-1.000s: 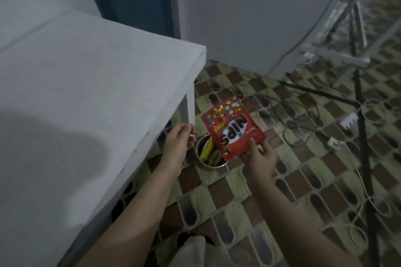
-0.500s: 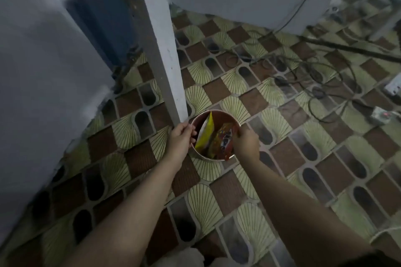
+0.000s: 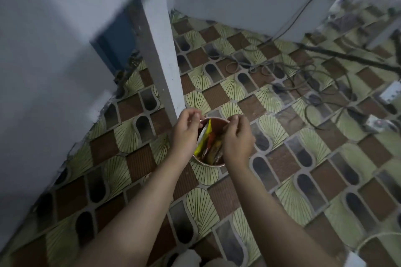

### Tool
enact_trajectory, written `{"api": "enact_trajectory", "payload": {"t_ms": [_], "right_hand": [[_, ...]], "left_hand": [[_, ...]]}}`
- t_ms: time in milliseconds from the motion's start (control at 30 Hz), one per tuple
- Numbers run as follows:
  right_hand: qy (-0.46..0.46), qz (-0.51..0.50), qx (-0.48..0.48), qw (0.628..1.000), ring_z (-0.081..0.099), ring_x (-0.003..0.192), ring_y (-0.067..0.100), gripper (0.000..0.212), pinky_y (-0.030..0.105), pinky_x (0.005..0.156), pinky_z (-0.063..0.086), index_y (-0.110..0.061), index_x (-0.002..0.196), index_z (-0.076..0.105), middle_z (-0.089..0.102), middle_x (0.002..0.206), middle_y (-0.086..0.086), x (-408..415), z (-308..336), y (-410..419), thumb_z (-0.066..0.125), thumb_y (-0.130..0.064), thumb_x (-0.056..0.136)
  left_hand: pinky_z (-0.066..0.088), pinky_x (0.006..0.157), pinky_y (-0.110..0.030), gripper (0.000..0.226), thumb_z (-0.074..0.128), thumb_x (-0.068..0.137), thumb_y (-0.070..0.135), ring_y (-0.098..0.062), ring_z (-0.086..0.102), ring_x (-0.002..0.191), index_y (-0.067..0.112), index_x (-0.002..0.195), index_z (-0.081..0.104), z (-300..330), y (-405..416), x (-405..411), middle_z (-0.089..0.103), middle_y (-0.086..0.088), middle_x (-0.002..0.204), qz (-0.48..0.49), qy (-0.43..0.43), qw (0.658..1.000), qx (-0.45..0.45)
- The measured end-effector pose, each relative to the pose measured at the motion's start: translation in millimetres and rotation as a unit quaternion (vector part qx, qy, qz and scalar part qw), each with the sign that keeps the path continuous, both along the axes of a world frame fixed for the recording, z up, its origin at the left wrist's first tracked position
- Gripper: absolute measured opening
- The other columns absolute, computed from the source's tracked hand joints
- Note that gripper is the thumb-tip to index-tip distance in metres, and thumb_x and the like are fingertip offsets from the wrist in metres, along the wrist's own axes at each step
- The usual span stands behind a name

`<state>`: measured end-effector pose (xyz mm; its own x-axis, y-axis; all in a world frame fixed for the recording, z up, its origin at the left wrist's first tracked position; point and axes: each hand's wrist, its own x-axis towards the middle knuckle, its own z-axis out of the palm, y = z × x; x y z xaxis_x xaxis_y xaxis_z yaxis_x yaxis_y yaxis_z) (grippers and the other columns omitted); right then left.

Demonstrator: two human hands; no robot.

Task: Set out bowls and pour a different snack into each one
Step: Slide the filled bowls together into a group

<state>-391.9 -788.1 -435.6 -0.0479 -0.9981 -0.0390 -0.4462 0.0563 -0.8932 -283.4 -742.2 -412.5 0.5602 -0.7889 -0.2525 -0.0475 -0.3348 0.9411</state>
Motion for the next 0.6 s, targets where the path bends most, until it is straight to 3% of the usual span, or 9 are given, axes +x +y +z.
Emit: {"api": "enact_trajectory", "payload": {"t_ms": [133, 267, 367, 433, 500, 600], "right_hand": [[-0.096, 0.060, -0.114, 0.987, 0.050, 0.060, 0.005, 0.025, 0.027, 0.056, 0.040, -0.015, 0.083, 0.058, 0.054, 0.067, -0.008, -4.9, 157.5, 22.6, 0.044, -0.022, 0.104], [-0.155, 0.165, -0.197, 0.954, 0.049, 0.057, 0.007, 0.025, 0.025, 0.052, 0.039, -0.016, 0.078, 0.055, 0.050, 0.063, -0.011, -7.5, 303.7, 73.9, 0.047, -0.016, 0.102], [-0.181, 0.269, -0.214, 0.921, 0.051, 0.061, 0.003, 0.023, 0.015, 0.057, 0.037, -0.017, 0.079, 0.057, 0.052, 0.067, -0.016, -3.5, 383.0, 124.7, 0.048, -0.017, 0.100], [-0.194, 0.325, -0.218, 0.899, 0.056, 0.069, 0.005, 0.022, 0.020, 0.059, 0.042, -0.016, 0.082, 0.061, 0.057, 0.074, -0.014, 7.2, 420.5, 159.8, 0.047, -0.021, 0.099], [-0.198, 0.387, -0.232, 0.870, 0.060, 0.077, 0.009, 0.022, 0.028, 0.060, 0.049, -0.014, 0.084, 0.065, 0.063, 0.082, -0.007, 27.5, 452.0, 196.3, 0.048, -0.021, 0.098], [-0.212, 0.507, -0.220, 0.806, 0.059, 0.080, 0.009, 0.019, 0.014, 0.057, 0.042, -0.017, 0.081, 0.066, 0.061, 0.087, -0.008, 65.4, 488.0, 264.6, 0.055, -0.010, 0.095]], "left_hand": [[0.047, 0.074, -0.019, 0.014, 0.044, 0.103, 0.024, -0.003, 0.062, 0.086, 0.028, 0.103, 0.058, 151.1, 25.7, -17.2, 0.065, 0.009, 0.095, 0.011, -0.041, 0.991, -0.128], [0.049, 0.077, -0.017, 0.011, 0.046, 0.102, 0.022, -0.005, 0.062, 0.091, 0.024, 0.108, 0.055, 297.4, 84.3, -19.9, 0.063, 0.010, 0.097, 0.032, -0.205, 0.956, -0.210], [0.045, 0.076, -0.010, 0.017, 0.046, 0.099, 0.019, -0.002, 0.061, 0.093, 0.036, 0.104, 0.051, 383.2, 147.5, -2.9, 0.061, 0.016, 0.099, 0.081, -0.289, 0.928, -0.218], [0.042, 0.076, -0.006, 0.026, 0.047, 0.097, 0.016, 0.003, 0.060, 0.093, 0.041, 0.101, 0.048, 424.1, 201.8, 8.6, 0.060, 0.019, 0.099, 0.121, -0.343, 0.910, -0.197], [0.043, 0.077, -0.007, 0.024, 0.048, 0.097, 0.008, 0.001, 0.060, 0.093, 0.032, 0.102, 0.051, 450.8, 263.8, 18.7, 0.060, 0.017, 0.100, 0.169, -0.393, 0.885, -0.183], [0.045, 0.077, -0.012, 0.022, 0.049, 0.096, 0.001, -0.003, 0.059, 0.093, 0.021, 0.102, 0.055, 471.3, 370.5, 25.9, 0.061, 0.014, 0.099, 0.270, -0.422, 0.855, -0.137]]}}
